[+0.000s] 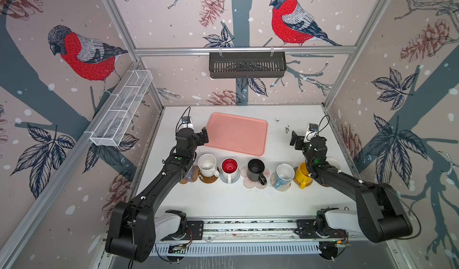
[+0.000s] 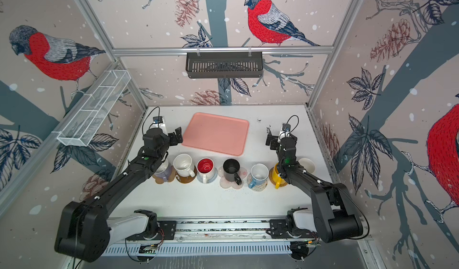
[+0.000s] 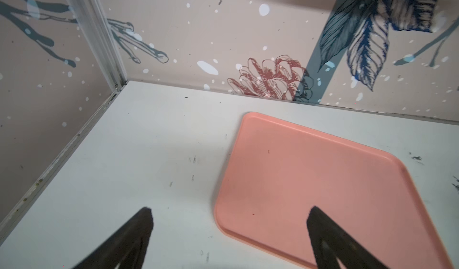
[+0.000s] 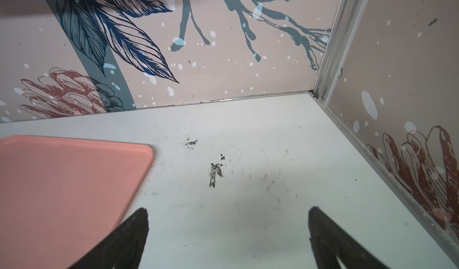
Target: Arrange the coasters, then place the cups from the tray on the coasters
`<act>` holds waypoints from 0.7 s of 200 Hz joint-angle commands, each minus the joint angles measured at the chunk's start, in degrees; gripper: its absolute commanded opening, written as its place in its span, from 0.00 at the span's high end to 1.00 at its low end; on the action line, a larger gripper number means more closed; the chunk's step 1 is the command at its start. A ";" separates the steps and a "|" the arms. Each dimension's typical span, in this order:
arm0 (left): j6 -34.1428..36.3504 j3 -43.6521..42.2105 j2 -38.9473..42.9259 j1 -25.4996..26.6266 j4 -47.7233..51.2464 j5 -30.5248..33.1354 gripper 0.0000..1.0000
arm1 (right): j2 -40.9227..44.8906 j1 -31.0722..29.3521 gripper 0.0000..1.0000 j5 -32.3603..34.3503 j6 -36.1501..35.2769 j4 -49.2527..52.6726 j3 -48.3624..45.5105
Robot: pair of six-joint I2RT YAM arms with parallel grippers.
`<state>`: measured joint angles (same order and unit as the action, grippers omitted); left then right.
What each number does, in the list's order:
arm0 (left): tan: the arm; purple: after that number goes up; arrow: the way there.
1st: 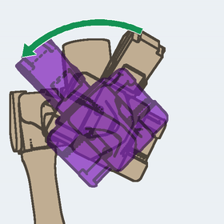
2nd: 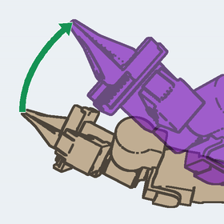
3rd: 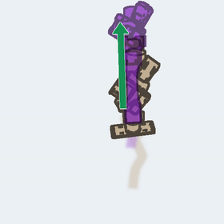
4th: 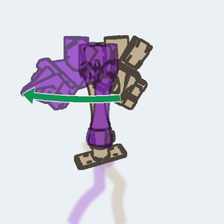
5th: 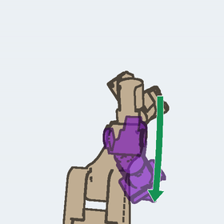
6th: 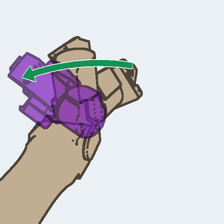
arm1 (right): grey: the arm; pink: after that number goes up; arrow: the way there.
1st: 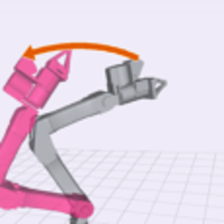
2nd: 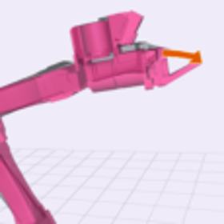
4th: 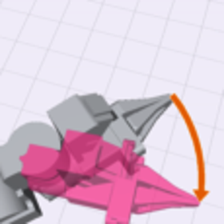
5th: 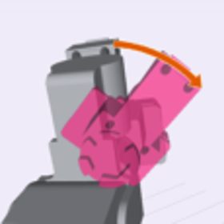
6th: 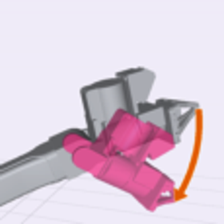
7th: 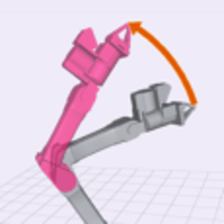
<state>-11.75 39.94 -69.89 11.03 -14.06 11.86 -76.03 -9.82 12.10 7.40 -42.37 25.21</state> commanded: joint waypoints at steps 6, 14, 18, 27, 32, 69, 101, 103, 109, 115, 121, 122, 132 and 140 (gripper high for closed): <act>4.23 -1.33 -3.94 -2.31 -9.37 -2.46 0.03 | -1.78 0.94 0.01 -0.08 -2.81 -11.80 -2.19; 5.29 -1.59 -5.43 -2.75 -10.50 -2.06 0.03 | -2.12 0.94 0.00 0.66 -3.22 -12.44 -2.36; 5.76 -1.60 -6.22 -2.99 -10.91 -2.02 0.03 | -2.19 0.95 0.00 1.51 -3.39 -12.39 -2.40; 6.43 -1.62 -7.82 -3.70 -11.65 -2.02 0.03 | -2.00 0.95 0.00 3.82 -3.10 -12.64 -2.65; 6.86 -1.55 -8.65 -3.99 -12.05 -2.09 0.03 | -1.73 1.11 0.00 4.23 -3.31 -13.33 -3.14; 10.02 -2.04 -13.70 -4.43 -15.44 -2.17 0.03 | -1.62 1.43 0.00 7.13 -6.14 -11.25 -2.66; 11.08 -3.41 -16.26 -4.57 -19.57 -2.72 0.03 | -0.98 1.48 0.00 7.81 -6.85 -11.96 -3.68; 11.32 -3.32 -16.38 -4.60 -19.79 -2.96 0.03 | -0.97 1.48 0.00 7.82 -6.87 -11.84 -3.68; 11.67 -2.58 -16.82 -4.79 -18.49 -3.21 0.03 | -0.74 1.44 0.01 8.13 -6.96 -11.08 -3.68; 11.87 -2.11 -17.22 -4.86 -17.98 -3.09 0.03 | -0.62 1.39 0.01 8.52 -6.83 -10.35 -3.76; 12.34 -2.11 -17.46 -4.87 -18.10 -3.34 0.03 | -0.53 1.33 0.00 8.92 -6.69 -9.72 -3.89; 12.53 -2.09 -17.47 -4.87 -18.10 -3.38 0.03 | -0.53 1.31 0.00 9.00 -6.69 -9.65 -3.92; 13.76 -2.70 -17.56 -4.87 -19.21 -3.68 0.03 | -0.34 1.08 0.00 9.69 -6.82 -9.93 -4.56; 14.41 -3.64 -17.56 -4.87 -20.36 -3.53 0.03 | -0.19 0.97 0.01 9.68 -7.25 -11.06 -5.18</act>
<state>-0.58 37.30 -87.22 6.33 -28.97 9.08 -76.75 -8.51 19.75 1.34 -52.36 21.23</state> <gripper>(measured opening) 0.967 0.995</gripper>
